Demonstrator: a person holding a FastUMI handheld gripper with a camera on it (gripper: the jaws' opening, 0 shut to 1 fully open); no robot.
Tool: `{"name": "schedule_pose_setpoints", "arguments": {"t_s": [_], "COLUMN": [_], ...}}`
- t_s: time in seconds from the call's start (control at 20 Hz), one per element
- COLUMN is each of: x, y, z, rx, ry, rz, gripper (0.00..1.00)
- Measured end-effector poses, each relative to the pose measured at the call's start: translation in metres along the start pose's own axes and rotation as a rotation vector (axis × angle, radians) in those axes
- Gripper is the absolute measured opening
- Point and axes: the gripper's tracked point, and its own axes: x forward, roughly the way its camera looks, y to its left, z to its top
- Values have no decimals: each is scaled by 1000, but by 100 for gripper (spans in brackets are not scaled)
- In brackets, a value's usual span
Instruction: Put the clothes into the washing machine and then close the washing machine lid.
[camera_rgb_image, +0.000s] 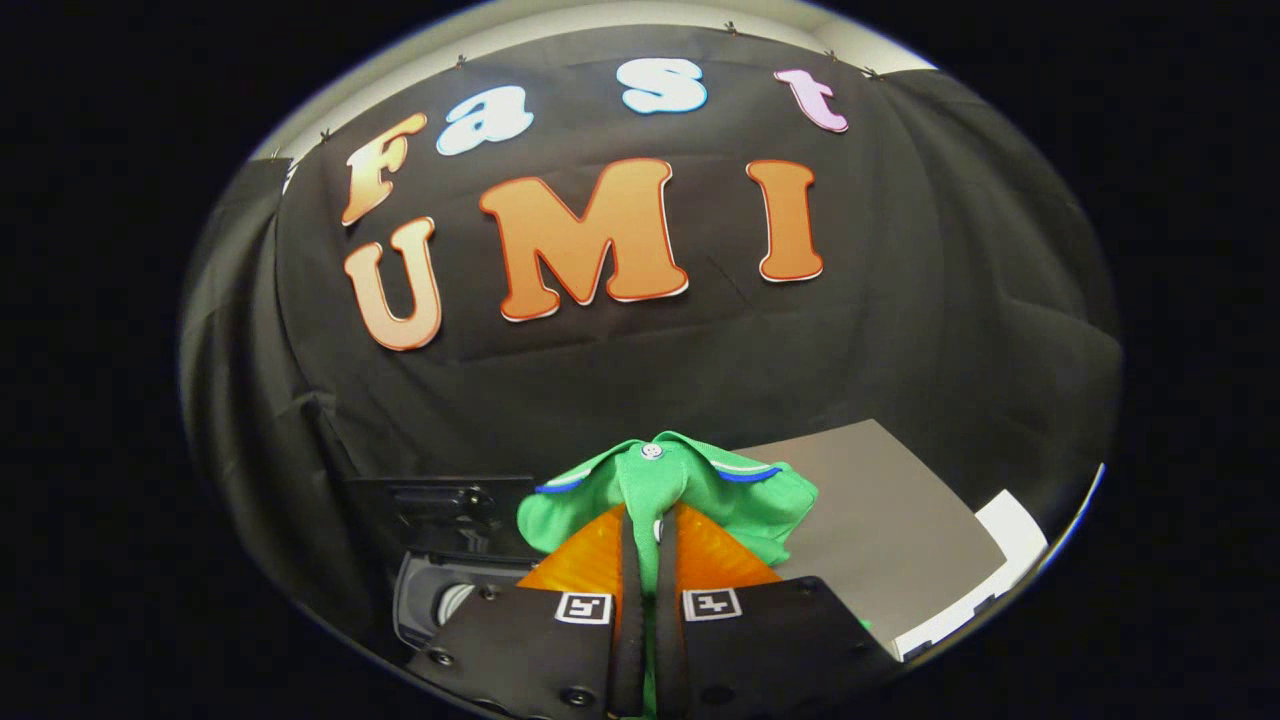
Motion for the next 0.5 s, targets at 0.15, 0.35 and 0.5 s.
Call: {"name": "schedule_pose_setpoints", "arguments": {"t_s": [0.15, 0.35, 0.5], "x": [-28, -55, -70], "y": [26, 77, 118], "z": [8, 14, 14], "rx": [10, -6, -5], "ry": [-37, -69, -83], "rz": [26, 72, 119], "gripper": [12, 12, 12]}}
